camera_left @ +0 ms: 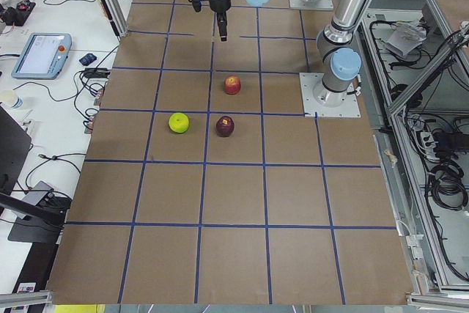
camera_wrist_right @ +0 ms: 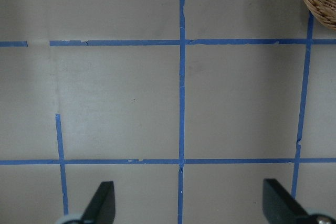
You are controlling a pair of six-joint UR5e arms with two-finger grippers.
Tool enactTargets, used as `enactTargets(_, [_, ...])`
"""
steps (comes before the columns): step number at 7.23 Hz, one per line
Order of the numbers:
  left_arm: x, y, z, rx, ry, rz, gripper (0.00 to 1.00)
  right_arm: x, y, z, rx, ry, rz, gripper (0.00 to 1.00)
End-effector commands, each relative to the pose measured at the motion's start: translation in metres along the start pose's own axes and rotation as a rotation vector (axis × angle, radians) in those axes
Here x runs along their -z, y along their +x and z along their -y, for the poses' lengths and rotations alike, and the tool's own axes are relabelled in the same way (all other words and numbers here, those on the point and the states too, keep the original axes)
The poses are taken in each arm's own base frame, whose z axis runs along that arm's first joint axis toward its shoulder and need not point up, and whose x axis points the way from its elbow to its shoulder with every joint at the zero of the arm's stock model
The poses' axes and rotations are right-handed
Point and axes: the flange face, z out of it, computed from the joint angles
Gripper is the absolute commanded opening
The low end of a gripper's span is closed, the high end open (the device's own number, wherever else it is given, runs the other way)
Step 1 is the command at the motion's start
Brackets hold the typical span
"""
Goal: Put all apples into basket
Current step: 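Reach the left gripper down to the red apple and grasp it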
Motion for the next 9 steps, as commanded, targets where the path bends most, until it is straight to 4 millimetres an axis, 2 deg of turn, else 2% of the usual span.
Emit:
enactTargets(1, [-0.061,-0.047,-0.001,0.021,-0.099,-0.025,1.0,-0.001,0.0,0.0,0.0,-0.004,-0.001,1.0])
enactTargets(2, [-0.09,-0.056,-0.004,0.024,-0.111,-0.031,1.0,-0.001,0.0,0.0,-0.007,-0.001,-0.001,1.0])
enactTargets(3, [-0.118,-0.056,-0.003,0.023,-0.078,-0.033,1.0,-0.001,0.002,0.001,-0.006,-0.002,-0.001,1.0])
enactTargets(5, [-0.157,-0.052,-0.006,0.005,-0.084,-0.037,1.0,-0.002,0.001,0.001,-0.003,0.0,-0.001,1.0])
enactTargets(9, [-0.211,-0.048,-0.007,-0.029,-0.064,-0.038,1.0,-0.003,0.001,0.0,-0.004,-0.008,-0.003,1.0])
